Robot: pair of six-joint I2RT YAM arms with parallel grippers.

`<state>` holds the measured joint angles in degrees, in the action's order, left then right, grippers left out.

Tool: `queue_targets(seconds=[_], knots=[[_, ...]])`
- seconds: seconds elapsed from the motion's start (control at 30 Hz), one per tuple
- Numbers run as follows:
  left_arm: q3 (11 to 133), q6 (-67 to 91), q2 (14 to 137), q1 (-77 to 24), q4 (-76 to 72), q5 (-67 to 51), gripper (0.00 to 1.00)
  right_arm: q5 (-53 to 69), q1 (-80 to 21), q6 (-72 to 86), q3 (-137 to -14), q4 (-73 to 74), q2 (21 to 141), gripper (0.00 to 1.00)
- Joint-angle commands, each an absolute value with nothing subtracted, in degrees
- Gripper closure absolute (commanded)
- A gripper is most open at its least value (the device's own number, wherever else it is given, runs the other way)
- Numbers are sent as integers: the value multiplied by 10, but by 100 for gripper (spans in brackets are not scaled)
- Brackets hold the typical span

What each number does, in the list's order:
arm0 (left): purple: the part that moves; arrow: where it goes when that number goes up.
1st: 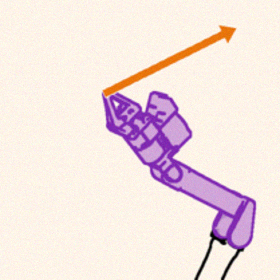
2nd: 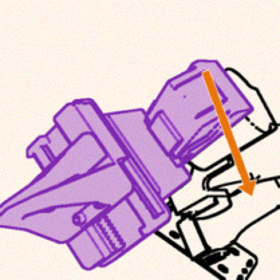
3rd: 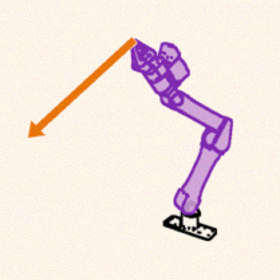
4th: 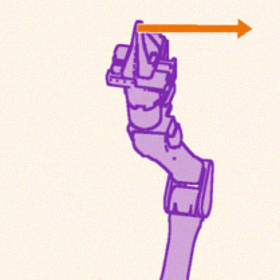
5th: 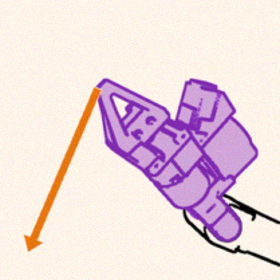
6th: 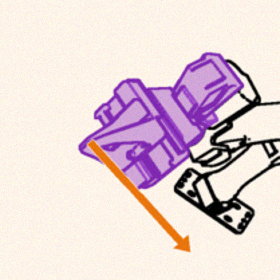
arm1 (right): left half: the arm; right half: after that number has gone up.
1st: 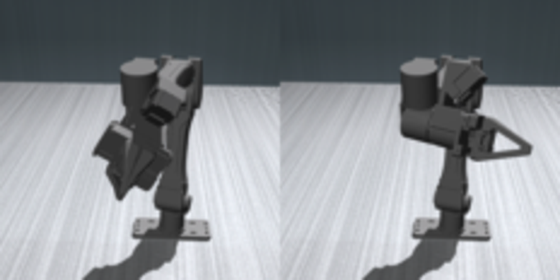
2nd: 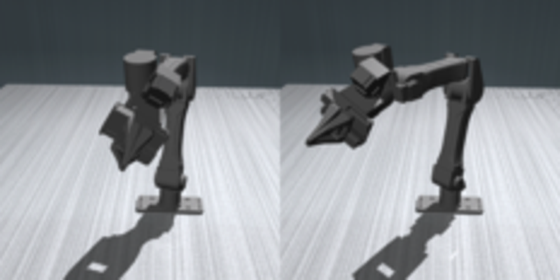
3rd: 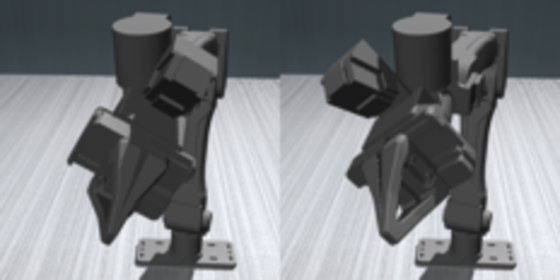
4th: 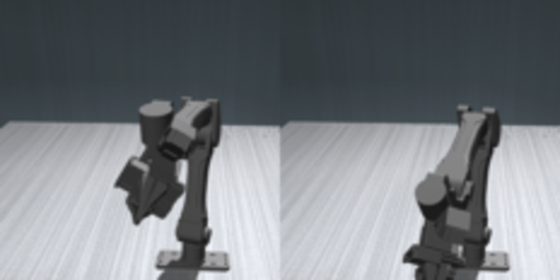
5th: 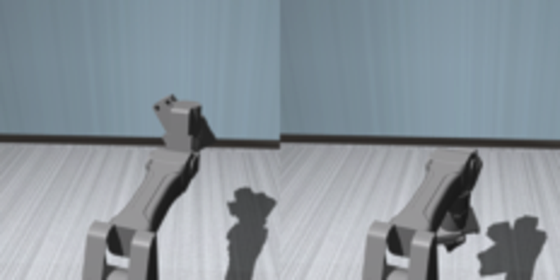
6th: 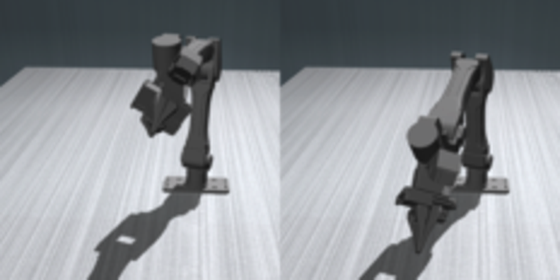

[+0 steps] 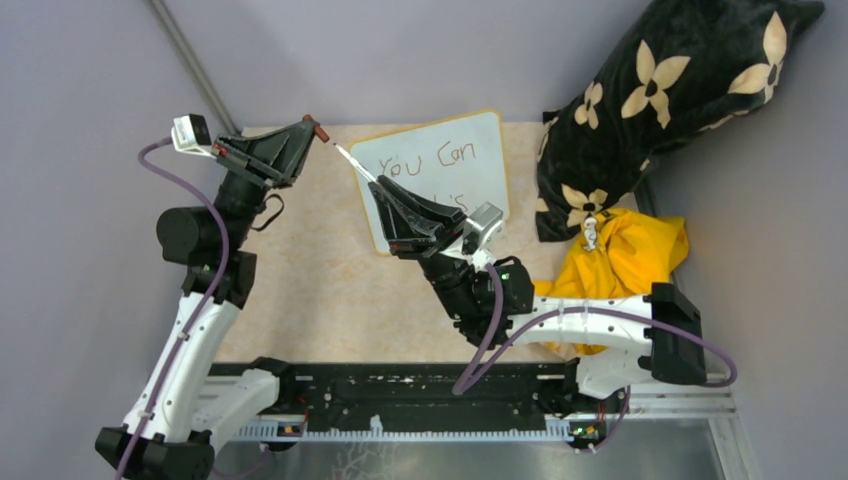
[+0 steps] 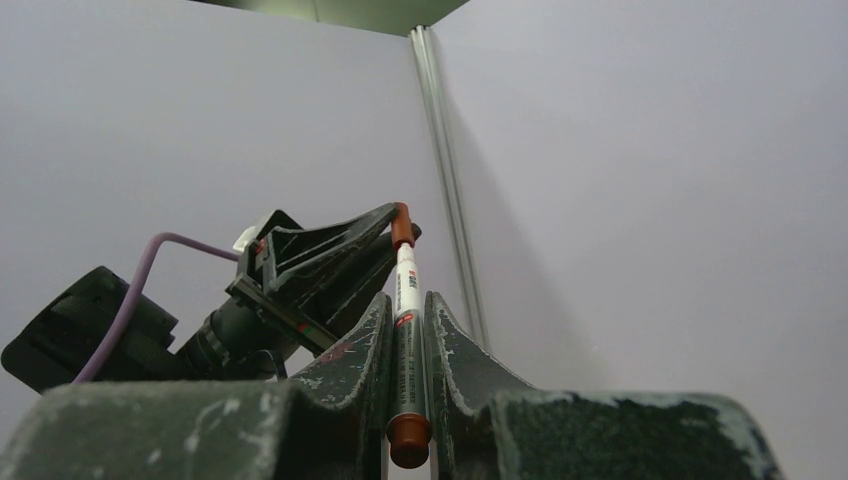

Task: Write a sentence on the whiteboard
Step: Close the whiteboard marker at the center of the board.

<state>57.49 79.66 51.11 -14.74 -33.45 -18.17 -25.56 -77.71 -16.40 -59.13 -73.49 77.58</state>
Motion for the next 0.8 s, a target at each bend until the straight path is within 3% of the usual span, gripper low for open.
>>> queue_targets(seconds=[0.0,0.77], knots=[[595,793,512,-149,-349,-187,100,-241,-772,-155,-601,-749,767,100],[584,805,507,-151,-355,-204,100,-246,-770,-162,-624,-749,786,100]])
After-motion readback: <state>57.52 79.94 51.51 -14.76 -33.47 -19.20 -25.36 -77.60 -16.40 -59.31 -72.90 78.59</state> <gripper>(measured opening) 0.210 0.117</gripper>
